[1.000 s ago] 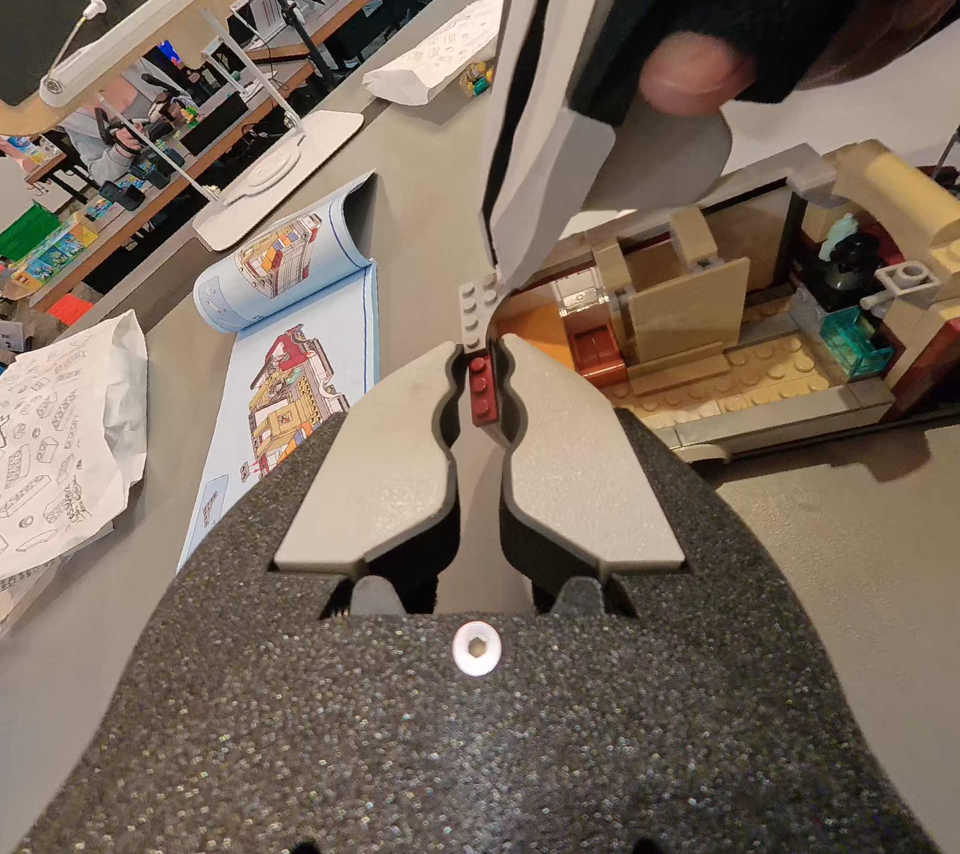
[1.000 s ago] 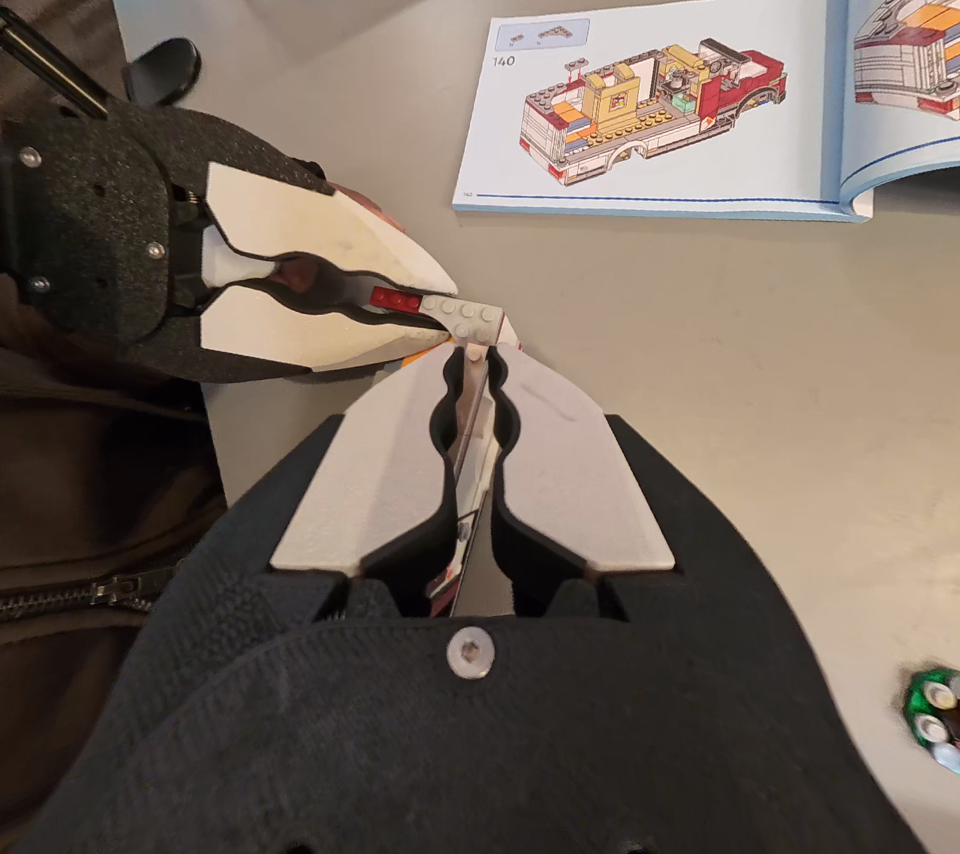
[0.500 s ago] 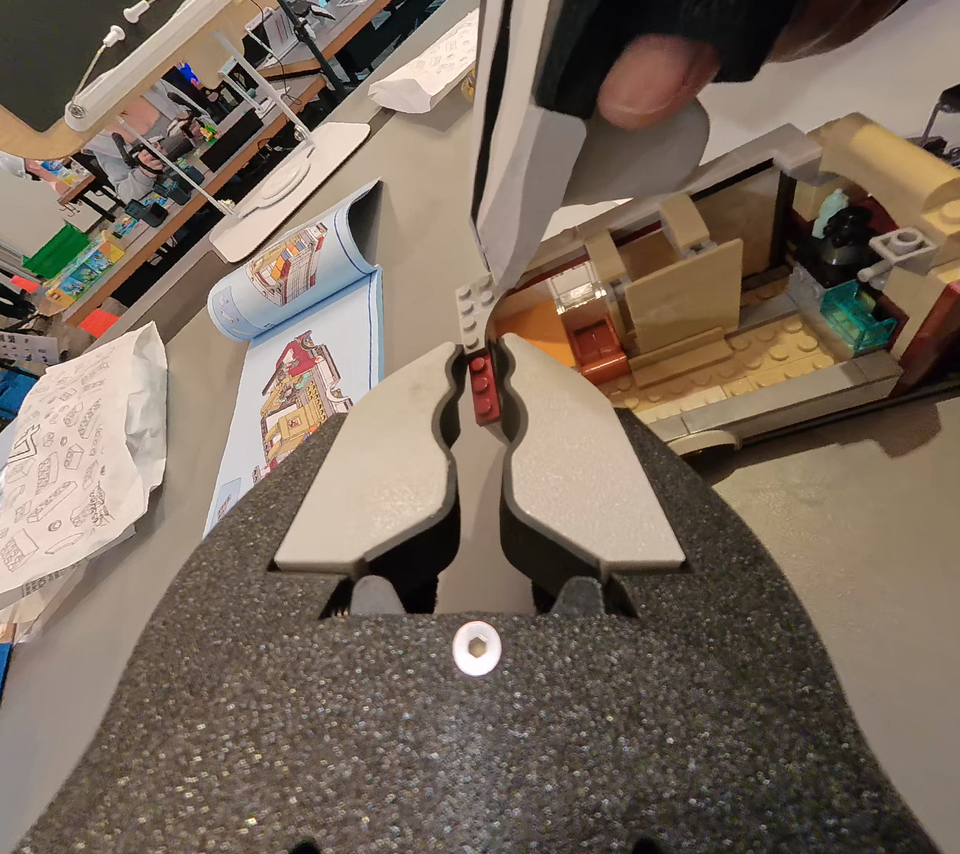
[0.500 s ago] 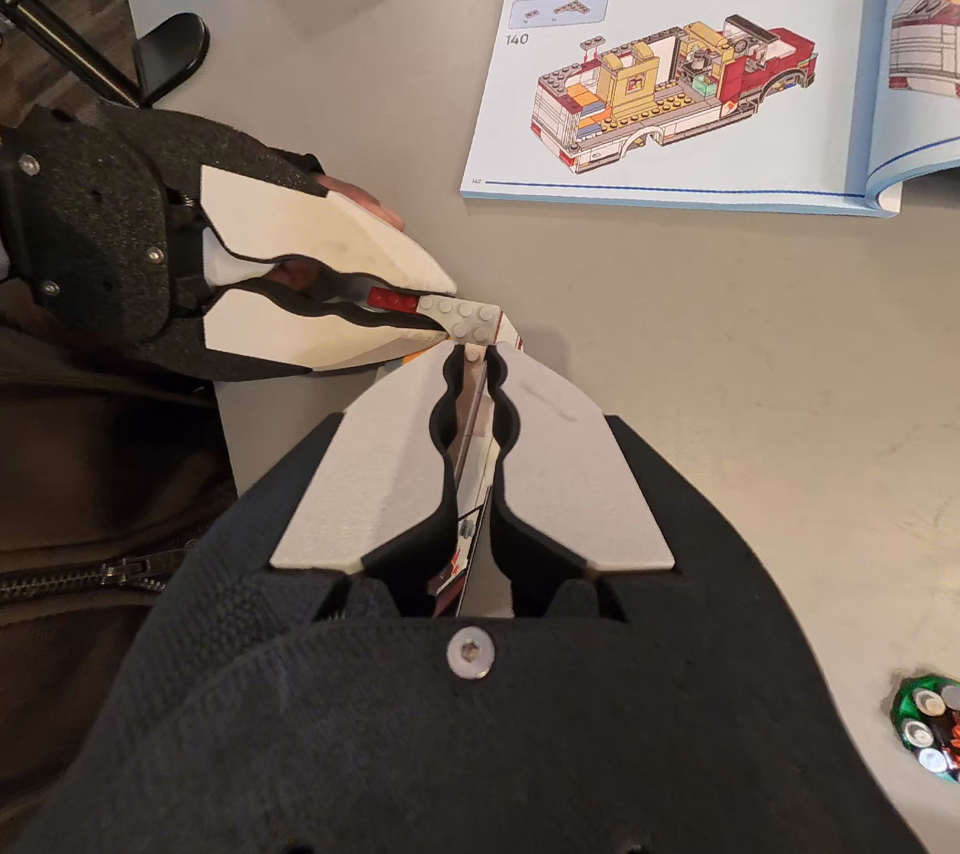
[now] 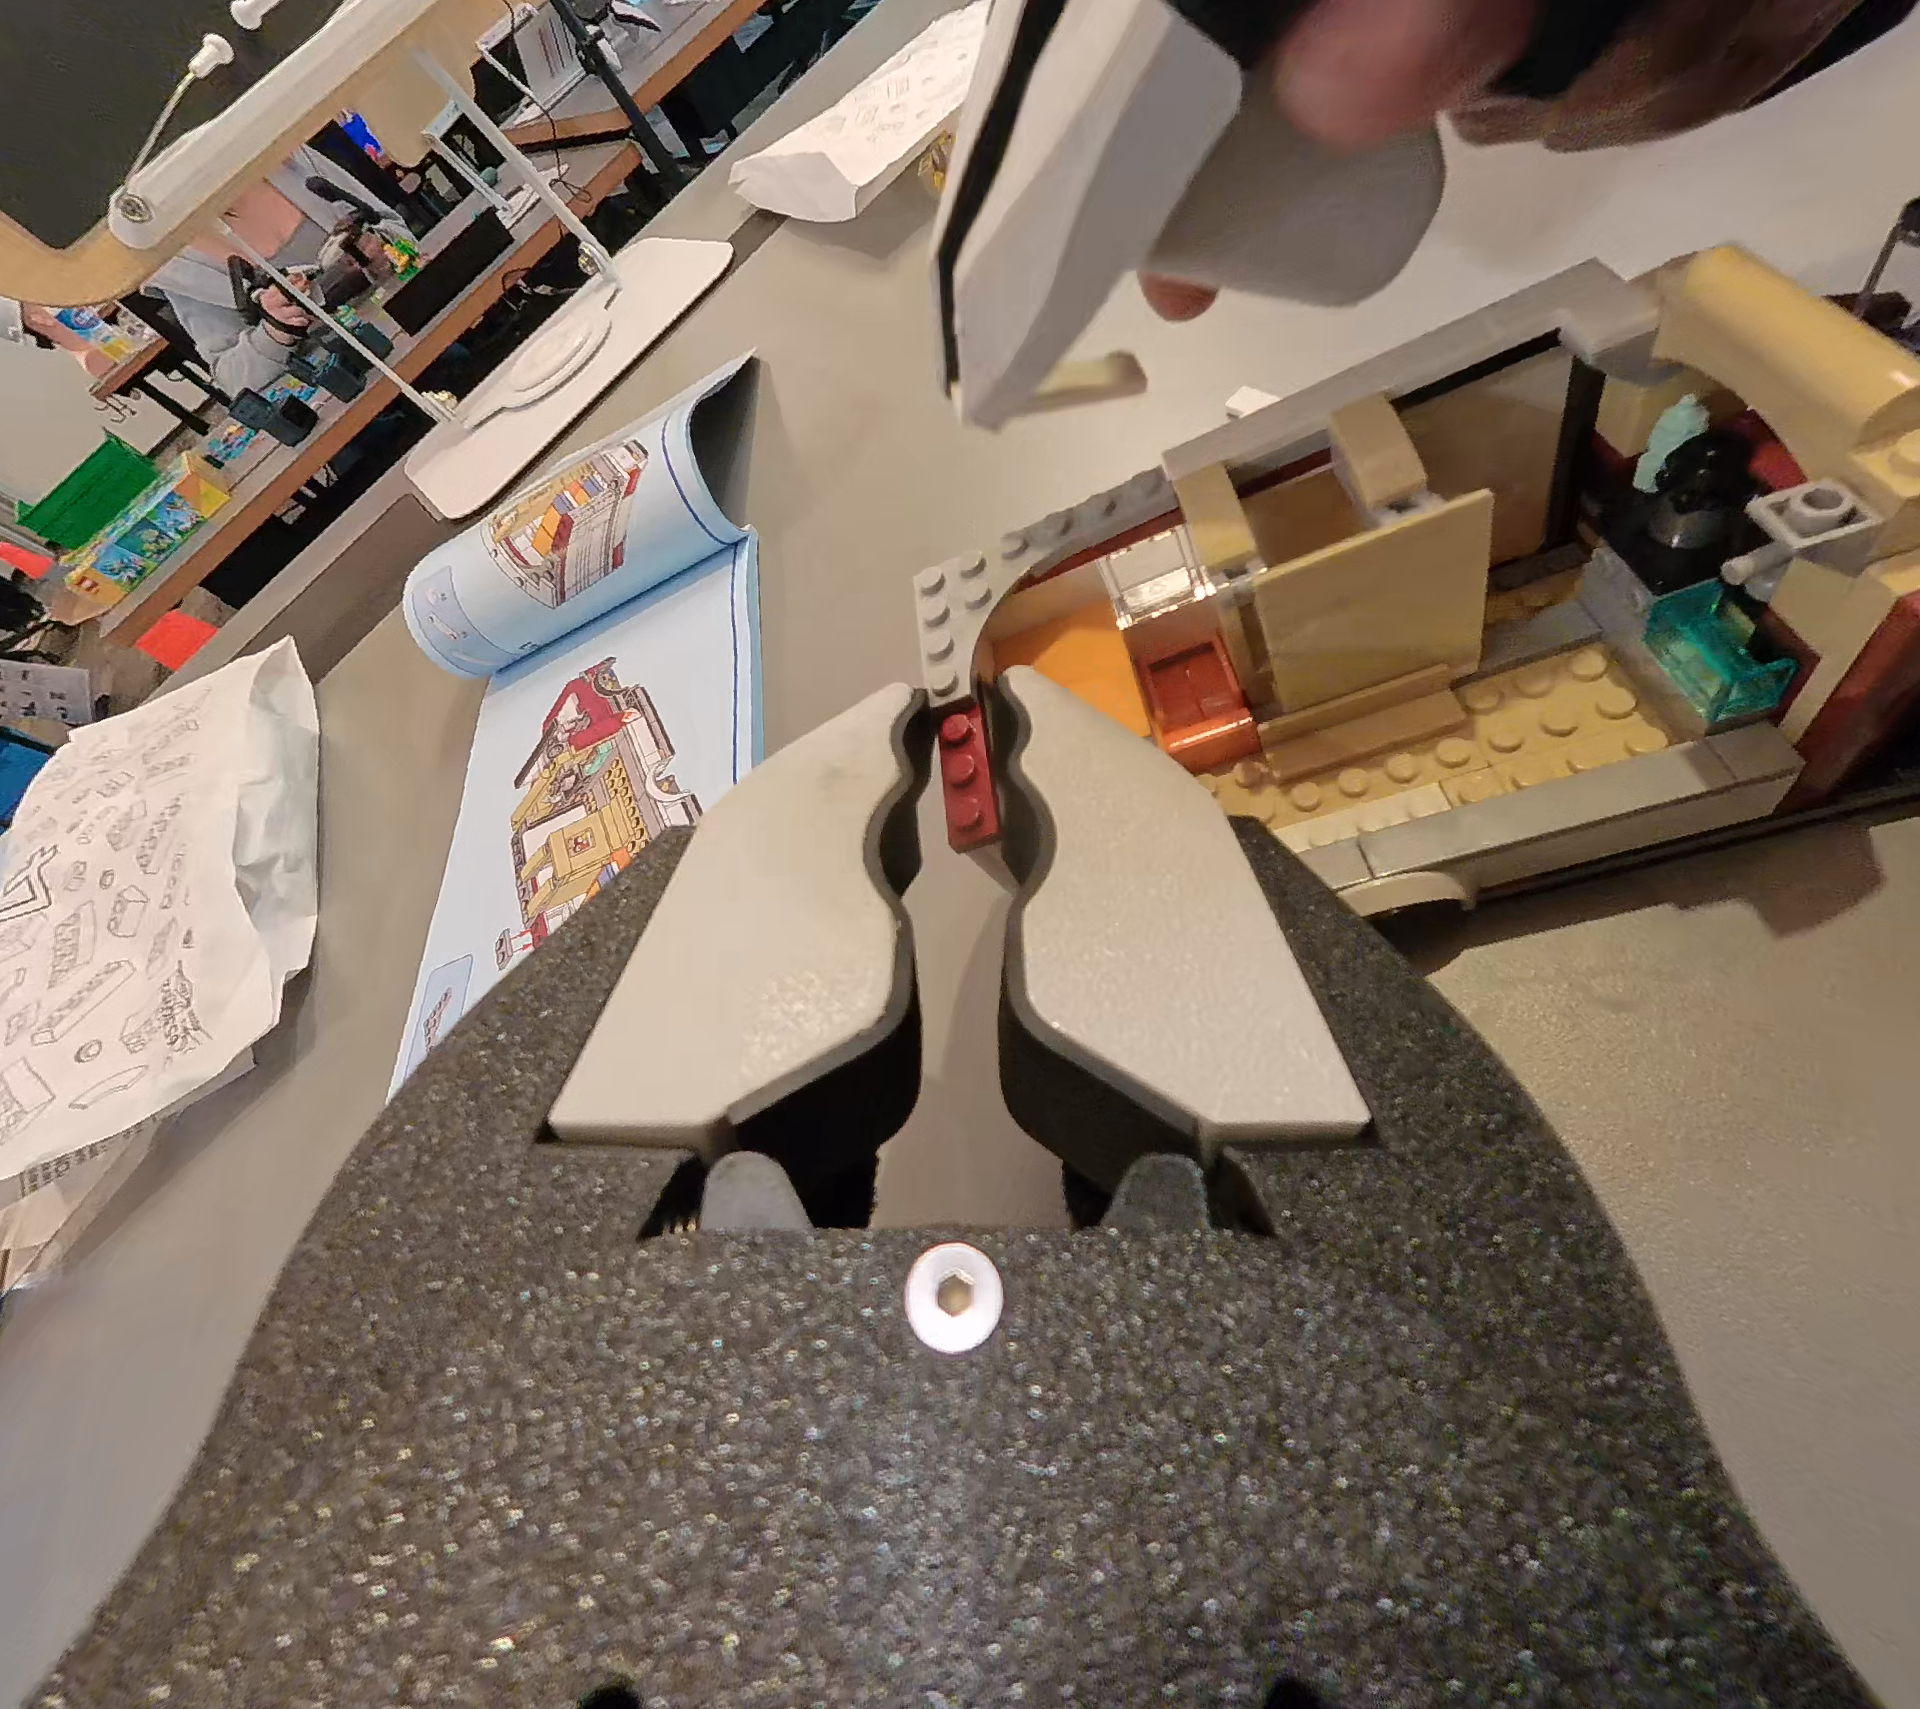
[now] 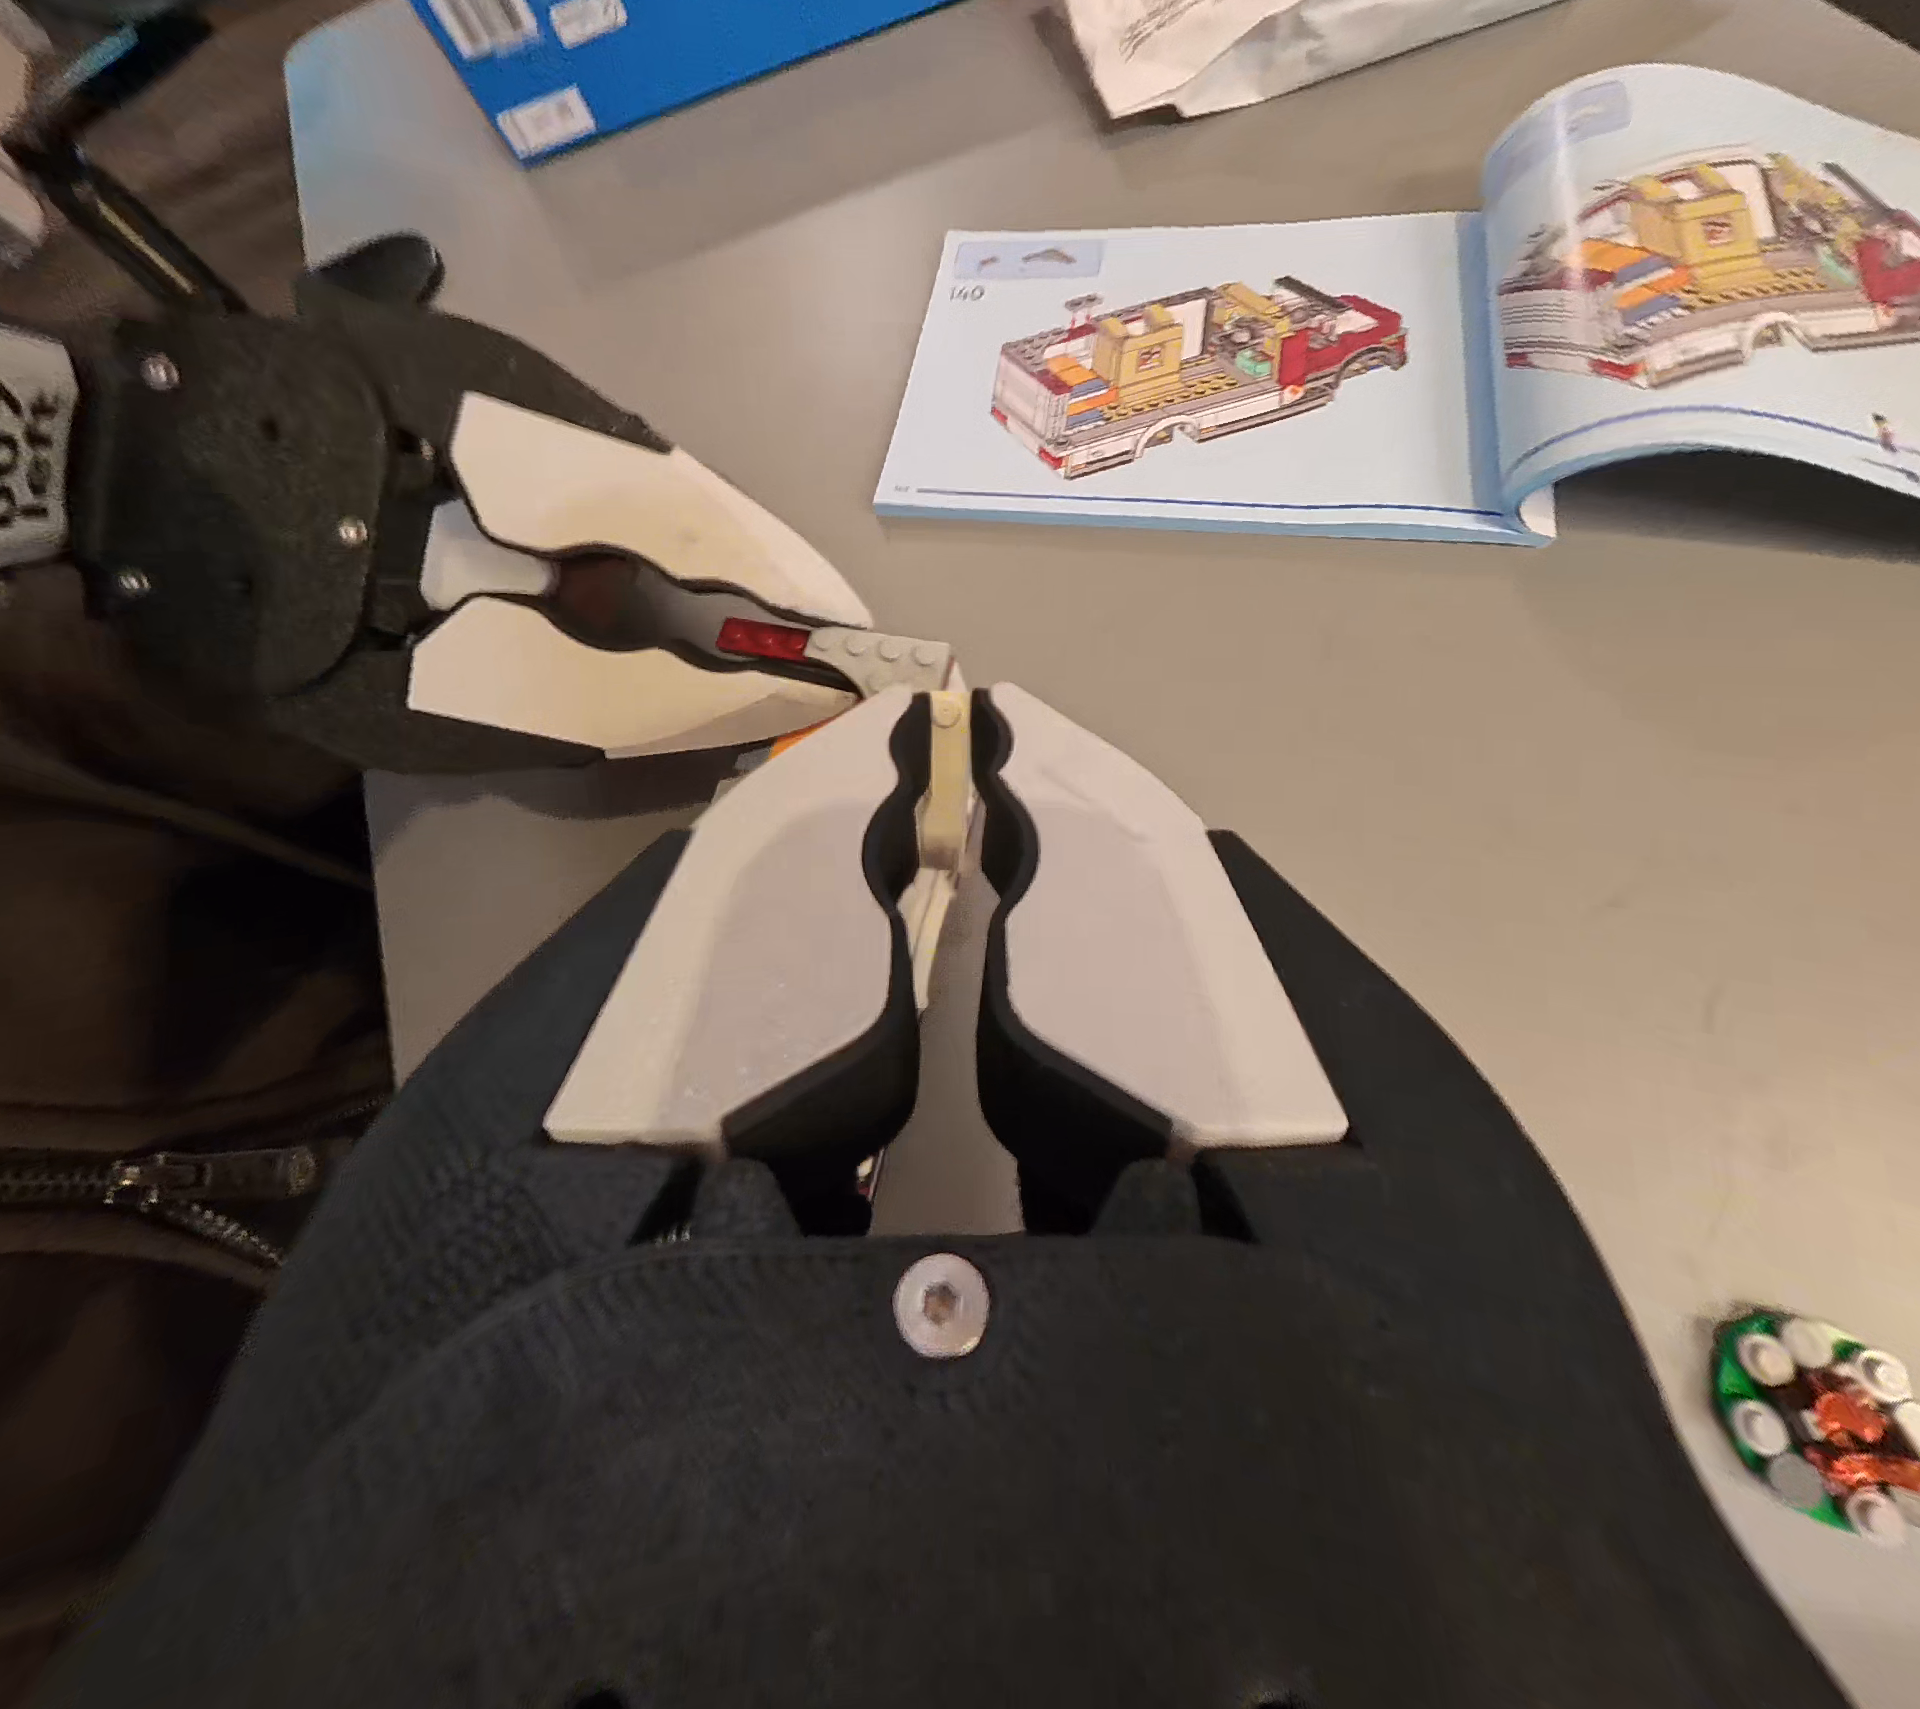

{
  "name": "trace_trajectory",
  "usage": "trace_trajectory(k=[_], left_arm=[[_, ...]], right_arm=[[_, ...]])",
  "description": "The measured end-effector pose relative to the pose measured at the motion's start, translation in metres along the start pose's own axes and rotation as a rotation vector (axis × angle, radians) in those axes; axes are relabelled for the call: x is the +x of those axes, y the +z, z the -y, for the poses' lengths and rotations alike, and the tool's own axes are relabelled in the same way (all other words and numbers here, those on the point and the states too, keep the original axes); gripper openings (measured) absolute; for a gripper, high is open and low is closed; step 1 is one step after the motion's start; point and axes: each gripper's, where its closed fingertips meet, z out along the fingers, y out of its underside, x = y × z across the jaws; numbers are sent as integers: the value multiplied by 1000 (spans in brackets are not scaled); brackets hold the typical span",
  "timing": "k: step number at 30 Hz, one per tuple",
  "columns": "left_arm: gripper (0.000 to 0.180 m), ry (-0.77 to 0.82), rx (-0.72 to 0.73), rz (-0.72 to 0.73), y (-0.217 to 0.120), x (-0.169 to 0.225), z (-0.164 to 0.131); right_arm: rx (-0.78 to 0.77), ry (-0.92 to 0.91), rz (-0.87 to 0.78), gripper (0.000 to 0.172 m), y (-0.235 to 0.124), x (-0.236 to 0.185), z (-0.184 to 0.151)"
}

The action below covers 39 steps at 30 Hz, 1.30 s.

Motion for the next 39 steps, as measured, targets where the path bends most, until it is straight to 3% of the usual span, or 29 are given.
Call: trace_trajectory(k=[3,11,20,25,29,39], left_arm=[[11,1,0,1,0,0,0],[11,9,0,13,1,-1,0],[11,15,1,22,1,-2,0],[11,18,2,25,1,-2,0],[11,21,2,27,0,-2,0],[11,21,3,29,0,-2,1]], right_arm=[[31,92,-19,7,-7,16,0],[-98,152,-28,9,2,31,-31],[-138,113,104,18,-21,-7,-26],[-216,79,129,17,-17,-22,-34],[-246,56,91,9,-12,-20,-36],[-264,23,65,9,-11,-19,-37]])
